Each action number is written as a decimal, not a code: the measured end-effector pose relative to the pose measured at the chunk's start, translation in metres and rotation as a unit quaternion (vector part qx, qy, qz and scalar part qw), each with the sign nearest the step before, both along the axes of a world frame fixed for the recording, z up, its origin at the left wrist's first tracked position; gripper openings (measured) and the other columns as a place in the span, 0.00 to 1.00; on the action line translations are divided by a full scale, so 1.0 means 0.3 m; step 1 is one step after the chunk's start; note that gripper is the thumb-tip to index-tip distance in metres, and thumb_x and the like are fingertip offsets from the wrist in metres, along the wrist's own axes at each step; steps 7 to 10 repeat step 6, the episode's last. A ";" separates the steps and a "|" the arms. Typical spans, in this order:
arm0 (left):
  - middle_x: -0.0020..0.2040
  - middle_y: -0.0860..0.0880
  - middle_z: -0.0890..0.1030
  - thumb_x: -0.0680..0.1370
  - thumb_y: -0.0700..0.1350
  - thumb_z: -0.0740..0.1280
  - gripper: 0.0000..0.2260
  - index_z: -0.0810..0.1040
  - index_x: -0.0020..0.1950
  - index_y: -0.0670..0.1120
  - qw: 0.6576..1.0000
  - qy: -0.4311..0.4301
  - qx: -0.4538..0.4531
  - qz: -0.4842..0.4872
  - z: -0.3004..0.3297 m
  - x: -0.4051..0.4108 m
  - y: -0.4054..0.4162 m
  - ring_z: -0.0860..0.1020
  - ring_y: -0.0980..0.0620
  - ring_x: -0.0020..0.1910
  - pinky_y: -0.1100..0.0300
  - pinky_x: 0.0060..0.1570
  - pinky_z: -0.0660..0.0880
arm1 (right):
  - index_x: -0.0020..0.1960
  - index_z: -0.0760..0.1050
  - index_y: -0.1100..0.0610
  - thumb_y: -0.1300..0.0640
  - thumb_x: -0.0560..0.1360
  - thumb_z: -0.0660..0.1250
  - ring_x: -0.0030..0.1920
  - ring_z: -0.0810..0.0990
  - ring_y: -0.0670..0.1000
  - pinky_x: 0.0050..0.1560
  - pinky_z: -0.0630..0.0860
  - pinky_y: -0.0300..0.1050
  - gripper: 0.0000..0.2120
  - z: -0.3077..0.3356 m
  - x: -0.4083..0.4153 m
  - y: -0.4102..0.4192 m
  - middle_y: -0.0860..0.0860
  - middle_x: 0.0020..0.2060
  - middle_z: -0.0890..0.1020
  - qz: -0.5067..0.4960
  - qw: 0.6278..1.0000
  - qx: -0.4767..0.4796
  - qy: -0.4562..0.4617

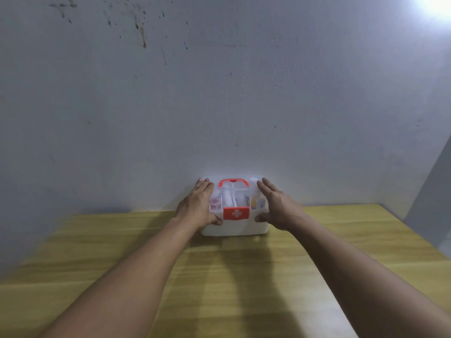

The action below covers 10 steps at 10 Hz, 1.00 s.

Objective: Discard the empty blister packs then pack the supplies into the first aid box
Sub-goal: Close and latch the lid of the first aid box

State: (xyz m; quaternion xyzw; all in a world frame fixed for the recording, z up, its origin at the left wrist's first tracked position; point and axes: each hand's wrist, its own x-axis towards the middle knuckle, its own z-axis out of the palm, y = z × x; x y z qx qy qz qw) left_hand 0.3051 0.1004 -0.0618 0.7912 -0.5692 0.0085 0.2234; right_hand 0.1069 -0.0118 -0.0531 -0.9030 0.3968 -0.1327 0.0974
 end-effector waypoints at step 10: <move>0.76 0.48 0.28 0.70 0.64 0.67 0.51 0.33 0.77 0.50 0.999 -0.033 0.024 0.028 -0.035 -0.135 0.243 0.32 0.48 0.76 0.45 0.75 0.38 | 0.78 0.41 0.57 0.41 0.74 0.67 0.77 0.52 0.51 0.73 0.57 0.47 0.47 -0.145 -0.255 0.180 0.51 0.79 0.44 -0.045 0.994 0.034 -0.095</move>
